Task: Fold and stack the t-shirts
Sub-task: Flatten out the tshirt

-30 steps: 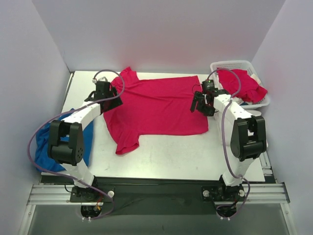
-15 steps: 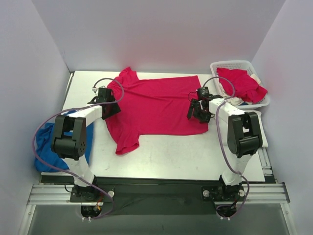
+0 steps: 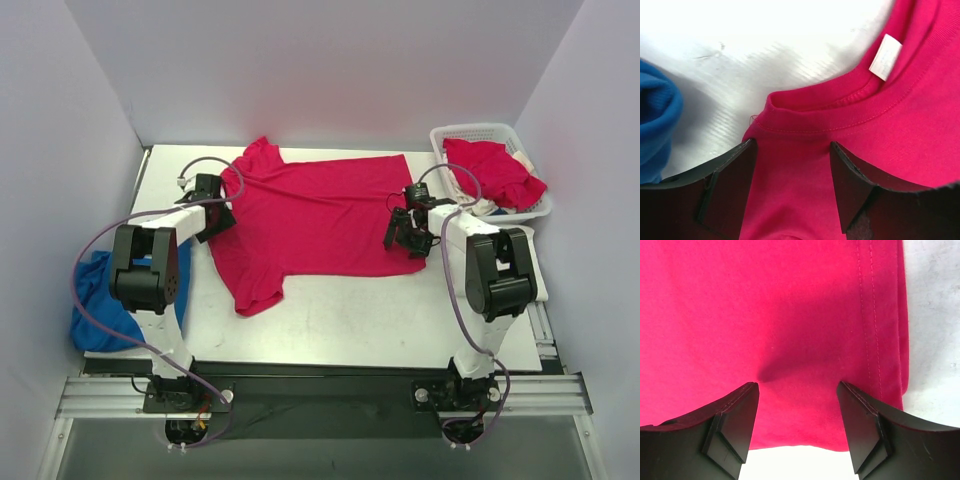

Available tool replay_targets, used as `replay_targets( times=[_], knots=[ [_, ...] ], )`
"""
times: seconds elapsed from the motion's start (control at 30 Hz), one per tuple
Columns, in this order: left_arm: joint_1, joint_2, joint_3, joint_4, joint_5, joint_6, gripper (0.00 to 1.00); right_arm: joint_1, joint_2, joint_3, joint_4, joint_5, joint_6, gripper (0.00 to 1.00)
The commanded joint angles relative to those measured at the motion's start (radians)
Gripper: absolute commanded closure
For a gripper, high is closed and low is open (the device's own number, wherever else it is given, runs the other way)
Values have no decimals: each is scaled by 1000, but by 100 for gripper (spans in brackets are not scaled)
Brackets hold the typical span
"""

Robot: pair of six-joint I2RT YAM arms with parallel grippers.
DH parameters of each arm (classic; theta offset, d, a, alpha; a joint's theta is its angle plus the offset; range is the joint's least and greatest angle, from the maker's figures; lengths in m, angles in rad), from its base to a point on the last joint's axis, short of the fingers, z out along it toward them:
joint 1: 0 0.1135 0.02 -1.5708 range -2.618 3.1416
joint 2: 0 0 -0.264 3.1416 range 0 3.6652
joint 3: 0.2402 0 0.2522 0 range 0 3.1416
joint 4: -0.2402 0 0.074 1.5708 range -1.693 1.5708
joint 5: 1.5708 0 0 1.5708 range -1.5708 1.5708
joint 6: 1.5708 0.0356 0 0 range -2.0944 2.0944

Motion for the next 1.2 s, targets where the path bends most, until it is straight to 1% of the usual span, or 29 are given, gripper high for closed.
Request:
replay_targets(
  times=[0.0,0.13,0.2,0.4,0.47,0.6,0.7,0.8,0.93,0.97,1.03,1.07,1.13,1.17],
  knots=[
    [19,32,22,-167,-87,-41,29,-32,15,-46,-51,-10,23,34],
    [19,5,22,-236,-148,-101,28,-42,1,-57,-102,-9,37,35],
    [19,-19,11,-256,-151,-118,29,-46,-2,-55,-141,-1,48,35],
    [25,-111,-68,-261,-165,-204,28,-60,-14,-63,-214,28,71,36],
    [26,-140,-104,-239,-154,-212,28,-60,-24,-83,-223,37,76,37],
    [20,-218,-220,-187,-110,-232,28,-59,-62,-146,-229,39,80,40],
    [20,-243,-254,-188,-111,-238,28,-59,-100,-176,-231,55,79,40],
    [19,-258,-274,-155,-93,-226,28,-55,-122,-178,-217,52,74,40],
    [25,-265,-234,-110,-49,-196,28,-43,-140,-138,-212,59,59,40],
    [22,-284,-233,-84,-36,-190,28,-31,-149,-127,-214,59,59,41],
    [17,-326,-240,-54,-15,-182,28,-13,-186,-106,-212,109,56,40],
    [10,-379,-271,-13,-13,-182,28,12,-200,-101,-214,121,53,40],
    [0,-435,-324,24,-22,-178,26,35,-247,-95,-214,158,51,40],
    [-4,-486,-340,32,-24,-176,26,46,-263,-97,-212,176,50,40]
  ],
)
